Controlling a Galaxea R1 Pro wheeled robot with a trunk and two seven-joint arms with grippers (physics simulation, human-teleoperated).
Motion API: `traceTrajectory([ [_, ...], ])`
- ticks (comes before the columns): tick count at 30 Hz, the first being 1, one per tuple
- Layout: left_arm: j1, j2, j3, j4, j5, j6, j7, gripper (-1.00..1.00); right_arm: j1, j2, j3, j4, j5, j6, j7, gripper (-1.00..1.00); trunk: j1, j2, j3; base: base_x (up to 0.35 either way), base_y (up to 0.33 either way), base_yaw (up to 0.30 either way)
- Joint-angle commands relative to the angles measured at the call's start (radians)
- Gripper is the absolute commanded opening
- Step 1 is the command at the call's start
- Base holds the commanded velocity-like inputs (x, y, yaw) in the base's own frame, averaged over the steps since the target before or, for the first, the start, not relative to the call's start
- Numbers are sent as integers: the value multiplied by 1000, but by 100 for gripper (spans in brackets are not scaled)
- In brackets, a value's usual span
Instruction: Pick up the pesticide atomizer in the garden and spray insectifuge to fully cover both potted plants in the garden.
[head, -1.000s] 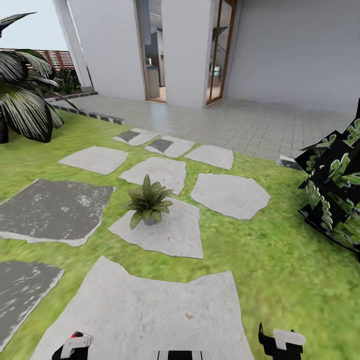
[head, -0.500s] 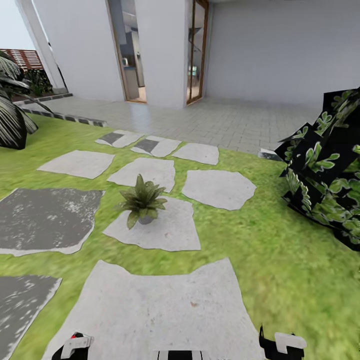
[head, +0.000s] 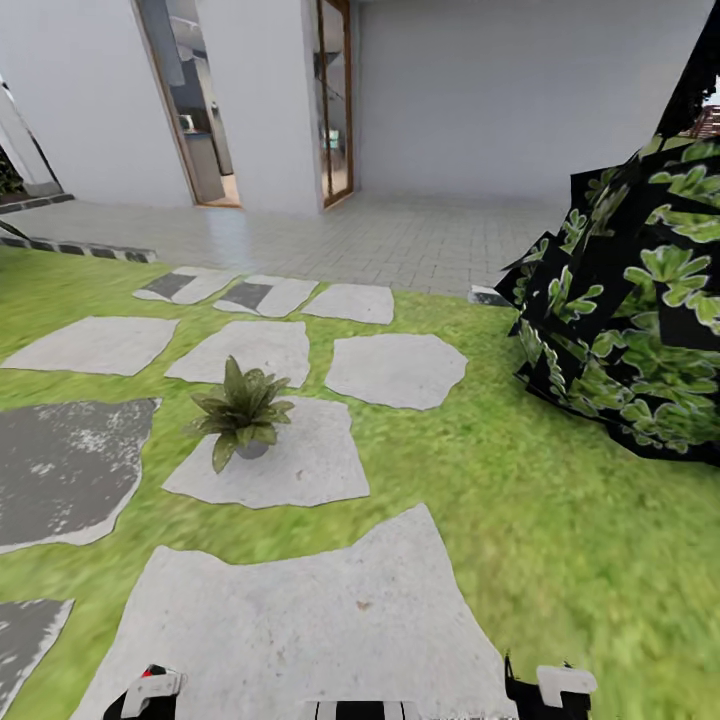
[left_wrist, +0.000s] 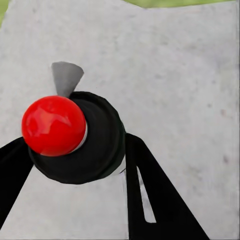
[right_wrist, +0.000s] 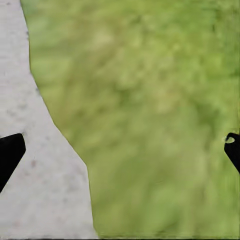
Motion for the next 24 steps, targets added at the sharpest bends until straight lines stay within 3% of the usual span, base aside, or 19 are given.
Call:
traceTrajectory([
  [1, -1, 0, 9, 1, -6, -3, -5, -100, -1, 2, -7, 2, 10, -2, 2, 100, 0, 0, -1, 0, 0, -300],
  [13, 0, -19, 12, 8, -6, -2, -5, -100, -1, 3, -8, 4, 10, -2, 12, 100, 0, 0, -1, 0, 0, -300],
  [24, 0, -20, 14, 8, -6, 1, 4, -100, -1, 0, -12, 4, 10, -2, 12, 100, 0, 0, -1, 0, 0, -300],
])
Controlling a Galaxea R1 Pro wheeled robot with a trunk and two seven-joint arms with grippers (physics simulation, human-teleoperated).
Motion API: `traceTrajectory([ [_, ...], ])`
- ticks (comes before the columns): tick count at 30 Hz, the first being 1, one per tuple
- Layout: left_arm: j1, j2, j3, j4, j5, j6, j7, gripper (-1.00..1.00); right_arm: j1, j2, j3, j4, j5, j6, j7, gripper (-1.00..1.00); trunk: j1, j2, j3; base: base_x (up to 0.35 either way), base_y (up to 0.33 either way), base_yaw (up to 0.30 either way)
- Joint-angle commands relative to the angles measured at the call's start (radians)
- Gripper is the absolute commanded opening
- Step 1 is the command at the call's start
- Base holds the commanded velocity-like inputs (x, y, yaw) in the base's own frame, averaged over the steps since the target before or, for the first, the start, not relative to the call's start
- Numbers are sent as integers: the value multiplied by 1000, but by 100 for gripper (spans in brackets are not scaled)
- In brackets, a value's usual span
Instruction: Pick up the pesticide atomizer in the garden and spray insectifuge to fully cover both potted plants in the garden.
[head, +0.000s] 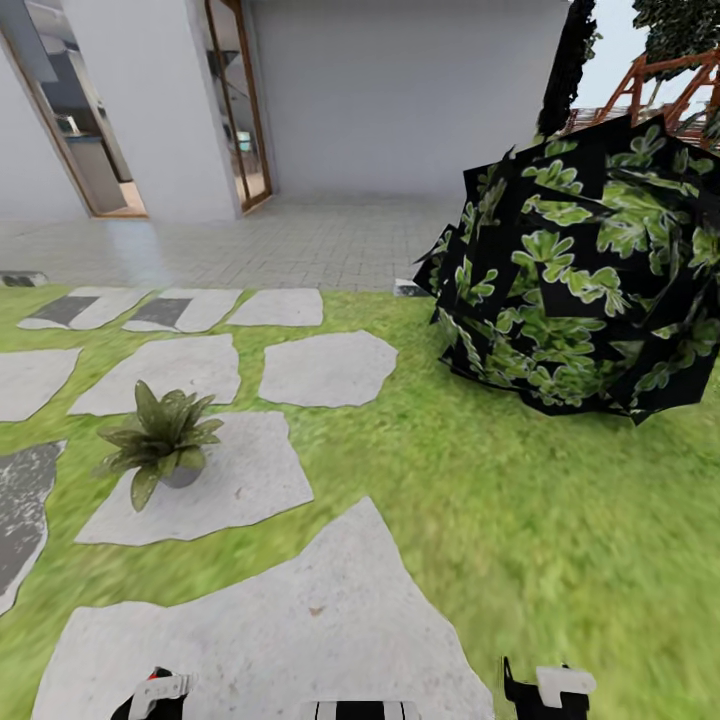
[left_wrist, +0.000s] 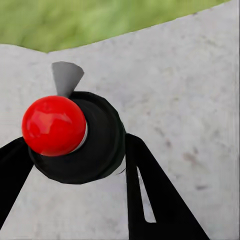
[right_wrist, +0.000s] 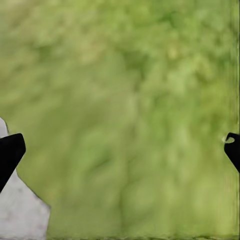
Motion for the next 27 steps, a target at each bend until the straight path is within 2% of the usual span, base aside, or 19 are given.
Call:
traceTrajectory([
  [1, 0, 0, 9, 1, -6, -4, -5, -100, -1, 0, -6, 1, 11, -2, -5, 100, 0, 0, -1, 0, 0, -300],
  [7, 0, 1, 9, 1, -7, -7, -6, -100, -1, 0, -6, 2, 11, -1, -5, 100, 0, 0, -1, -26, 0, -300],
  [14, 0, 1, 9, 1, -6, -7, -7, -100, -1, 1, -6, 2, 11, -1, -5, 100, 0, 0, -1, -283, 68, -300],
  [20, 0, 1, 9, 1, -6, -7, -6, -100, -1, 1, -5, 2, 12, -1, -5, 100, 0, 0, -1, -266, 200, -300],
  [27, 0, 1, 9, 1, -6, -8, -7, -100, -1, 3, -5, 2, 12, -1, -5, 100, 0, 0, -1, -62, 289, -300],
])
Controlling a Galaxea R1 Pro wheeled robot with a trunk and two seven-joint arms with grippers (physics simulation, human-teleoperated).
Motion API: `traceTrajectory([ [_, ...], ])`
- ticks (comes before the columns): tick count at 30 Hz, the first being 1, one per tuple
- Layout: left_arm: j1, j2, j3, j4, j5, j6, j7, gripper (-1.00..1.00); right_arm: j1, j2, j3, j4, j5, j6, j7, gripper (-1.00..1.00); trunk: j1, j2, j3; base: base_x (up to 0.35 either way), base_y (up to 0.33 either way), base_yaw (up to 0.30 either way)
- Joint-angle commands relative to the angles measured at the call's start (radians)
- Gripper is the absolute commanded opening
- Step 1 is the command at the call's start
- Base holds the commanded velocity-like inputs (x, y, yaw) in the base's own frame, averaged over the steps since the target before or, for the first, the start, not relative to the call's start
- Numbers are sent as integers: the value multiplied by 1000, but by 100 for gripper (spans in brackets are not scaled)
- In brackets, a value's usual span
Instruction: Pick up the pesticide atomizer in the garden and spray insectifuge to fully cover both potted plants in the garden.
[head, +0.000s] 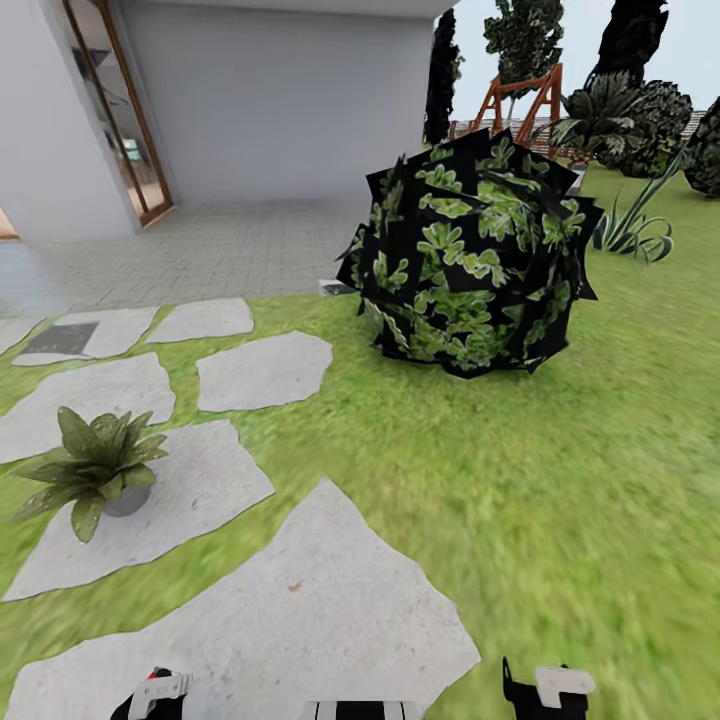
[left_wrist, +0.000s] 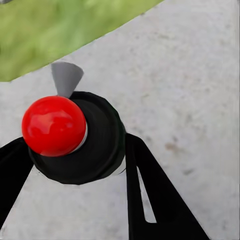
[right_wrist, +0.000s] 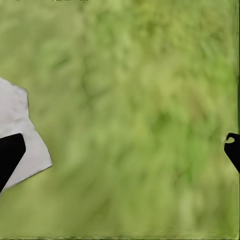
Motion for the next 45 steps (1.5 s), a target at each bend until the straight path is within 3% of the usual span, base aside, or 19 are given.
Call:
traceTrajectory([
  [1, 0, 0, 9, 1, -6, -3, -6, -100, -1, 1, -5, 1, 11, -3, -6, 100, 0, 0, -1, -5, 301, -300],
  [7, 0, 0, 9, 1, -6, -3, -5, -100, -1, 2, -5, 1, 11, -3, -6, 100, 0, 0, -1, -1, 199, -300],
  [37, 0, 2, 9, 1, -7, -3, -7, -100, -1, 2, -5, 1, 11, -3, -6, 100, 0, 0, -1, 0, 3, -300],
  [40, 0, 2, 8, 1, -7, -3, -7, -100, -1, 2, -5, 1, 11, -3, -6, 100, -2, 0, 11, 0, 0, -300],
  [45, 0, 2, 8, 1, -7, -3, -8, -100, -1, 2, -5, 1, 11, -3, -6, 100, -2, 0, 11, 0, 0, -300],
])
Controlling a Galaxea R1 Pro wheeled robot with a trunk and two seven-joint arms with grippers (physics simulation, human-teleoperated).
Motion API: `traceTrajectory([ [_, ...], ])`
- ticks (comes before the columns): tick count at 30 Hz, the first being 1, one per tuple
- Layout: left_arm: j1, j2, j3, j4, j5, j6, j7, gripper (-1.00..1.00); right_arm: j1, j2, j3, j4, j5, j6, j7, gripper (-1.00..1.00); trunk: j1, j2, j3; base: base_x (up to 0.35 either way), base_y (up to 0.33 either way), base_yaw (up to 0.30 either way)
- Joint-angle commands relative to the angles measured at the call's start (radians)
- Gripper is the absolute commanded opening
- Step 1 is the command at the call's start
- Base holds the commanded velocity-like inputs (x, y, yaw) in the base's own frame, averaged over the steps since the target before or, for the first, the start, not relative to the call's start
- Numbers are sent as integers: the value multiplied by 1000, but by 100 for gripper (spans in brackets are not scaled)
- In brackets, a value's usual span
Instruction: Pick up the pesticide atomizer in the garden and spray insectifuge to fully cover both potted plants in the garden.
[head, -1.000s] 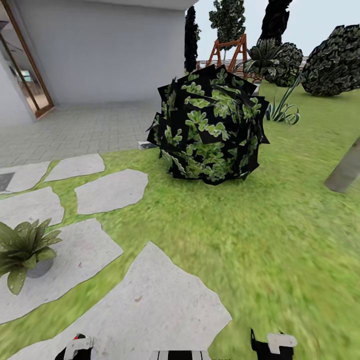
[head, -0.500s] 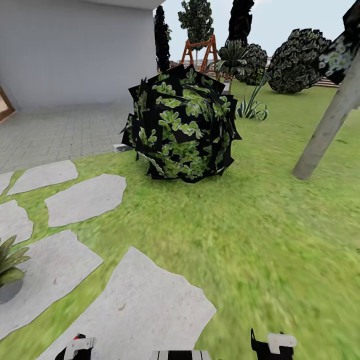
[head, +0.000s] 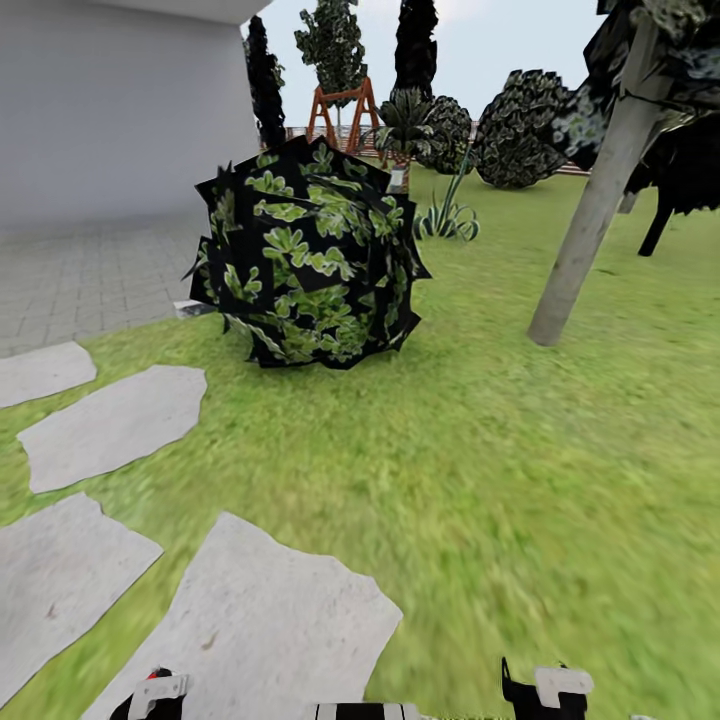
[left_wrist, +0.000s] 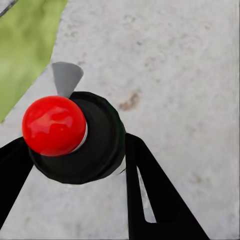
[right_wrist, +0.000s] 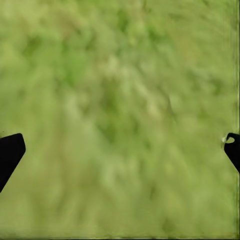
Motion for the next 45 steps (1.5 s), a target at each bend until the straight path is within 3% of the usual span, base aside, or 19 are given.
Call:
traceTrajectory([
  [1, 0, 0, 9, 0, -6, -3, -6, -100, -1, 0, -6, 1, 11, -2, -5, 100, 0, 0, -1, 0, 0, -300],
  [9, 0, 0, 9, 0, -6, -4, -6, -100, -1, 0, -6, 1, 11, -2, -5, 100, 0, 0, -1, 0, 0, -300],
  [13, 0, 0, 9, -1, -6, -3, -6, -100, -1, 0, -6, 1, 11, -2, -5, 100, -2, 1, 15, 0, 0, -300],
  [22, 0, 0, 9, -1, -6, -3, -6, -100, -1, 0, -6, 1, 11, -2, -5, 100, -36, 63, 43, 0, 0, -300],
  [45, 0, 1, 9, -1, -4, 1, -3, -100, -1, 0, -6, 1, 11, -2, -5, 100, -36, 63, 43, 0, 0, -300],
])
